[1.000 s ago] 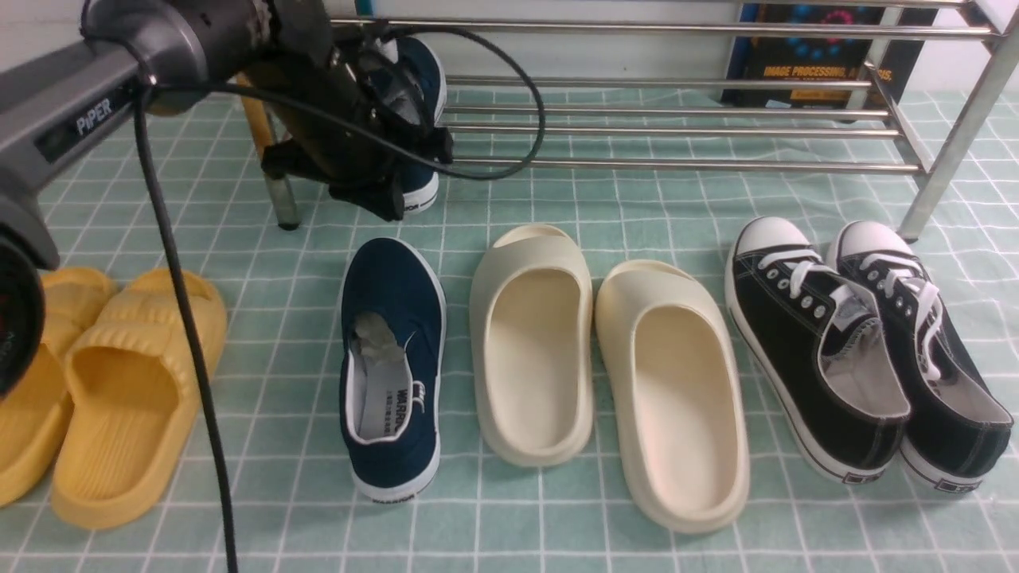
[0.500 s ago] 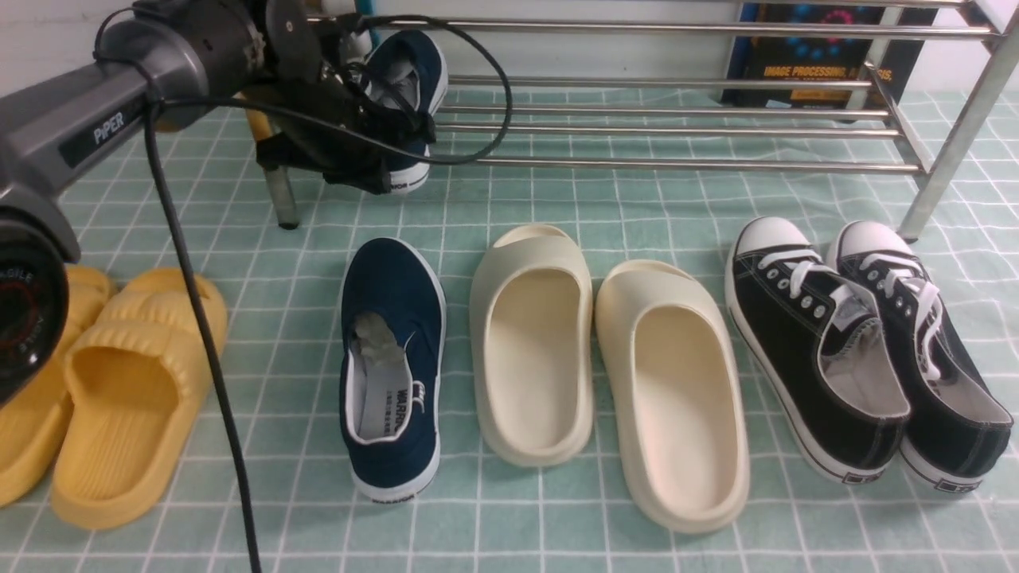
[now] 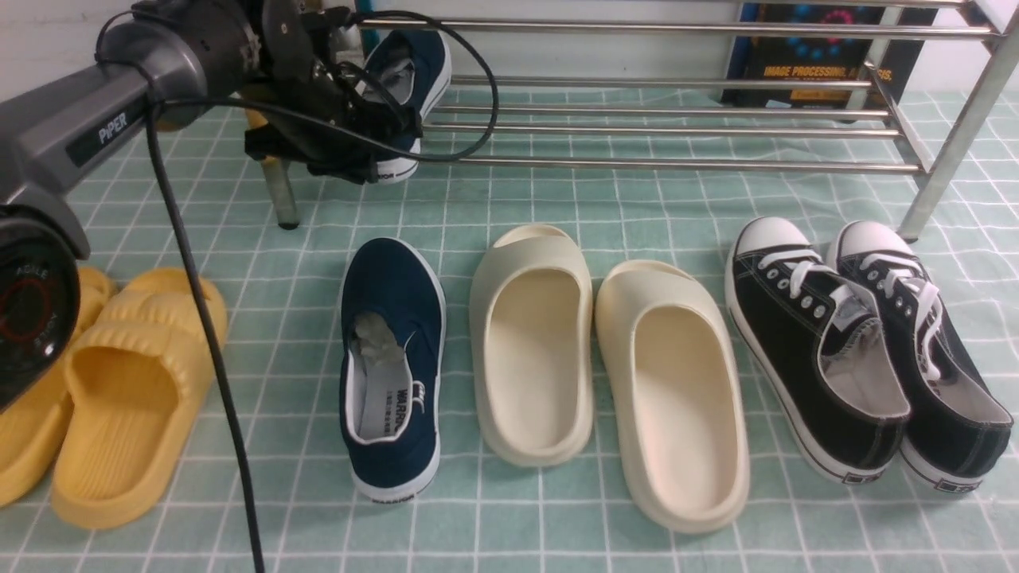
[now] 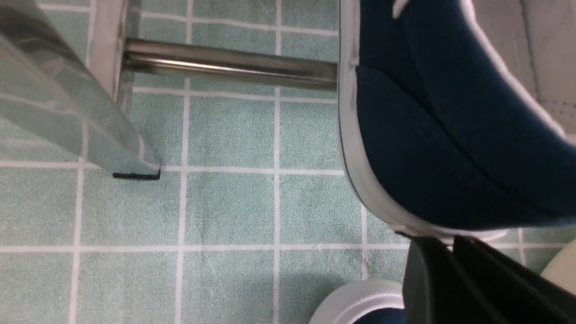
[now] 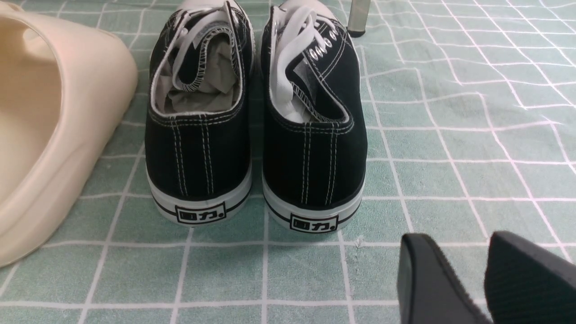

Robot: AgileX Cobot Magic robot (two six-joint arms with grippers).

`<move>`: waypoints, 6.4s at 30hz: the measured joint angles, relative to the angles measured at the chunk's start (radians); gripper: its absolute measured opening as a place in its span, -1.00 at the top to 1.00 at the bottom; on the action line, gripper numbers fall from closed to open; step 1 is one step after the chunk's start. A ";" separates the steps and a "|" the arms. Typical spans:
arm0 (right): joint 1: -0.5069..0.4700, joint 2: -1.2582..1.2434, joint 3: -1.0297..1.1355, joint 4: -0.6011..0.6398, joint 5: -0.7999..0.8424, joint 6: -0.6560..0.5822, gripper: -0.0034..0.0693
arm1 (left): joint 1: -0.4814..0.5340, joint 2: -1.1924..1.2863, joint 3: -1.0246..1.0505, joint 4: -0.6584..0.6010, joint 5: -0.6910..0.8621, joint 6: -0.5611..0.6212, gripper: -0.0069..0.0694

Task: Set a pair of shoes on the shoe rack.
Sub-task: Use the left arm to put a shoe into the shoe rack, then use the left arm to grab the shoe closest to it, then use the left arm to put a shoe into the shoe rack

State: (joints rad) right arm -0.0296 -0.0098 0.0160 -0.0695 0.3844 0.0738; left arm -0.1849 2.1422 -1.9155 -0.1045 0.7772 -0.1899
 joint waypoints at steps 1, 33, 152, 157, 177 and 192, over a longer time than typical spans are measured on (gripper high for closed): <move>0.000 0.000 0.000 0.000 0.000 0.000 0.25 | 0.000 0.000 -0.017 0.001 0.016 0.000 0.40; 0.000 0.000 0.000 0.000 0.000 0.000 0.25 | -0.210 -0.696 0.447 0.231 0.473 -0.161 -0.02; 0.000 0.000 0.000 0.001 0.000 0.000 0.25 | -0.140 0.116 -0.214 0.052 0.002 -0.249 0.64; 0.000 0.000 0.000 0.001 0.000 0.000 0.25 | -0.140 0.115 -0.218 0.051 -0.022 -0.259 0.59; 0.000 0.000 0.000 0.001 0.000 0.000 0.25 | -0.140 0.107 -0.221 0.066 -0.037 -0.328 0.03; 0.000 0.000 0.000 0.001 0.000 0.000 0.25 | -0.171 -0.106 -0.216 0.048 0.308 -0.029 0.85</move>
State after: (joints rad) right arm -0.0296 -0.0098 0.0160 -0.0688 0.3844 0.0738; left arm -0.3562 2.0362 -2.1310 -0.0568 1.0854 -0.2192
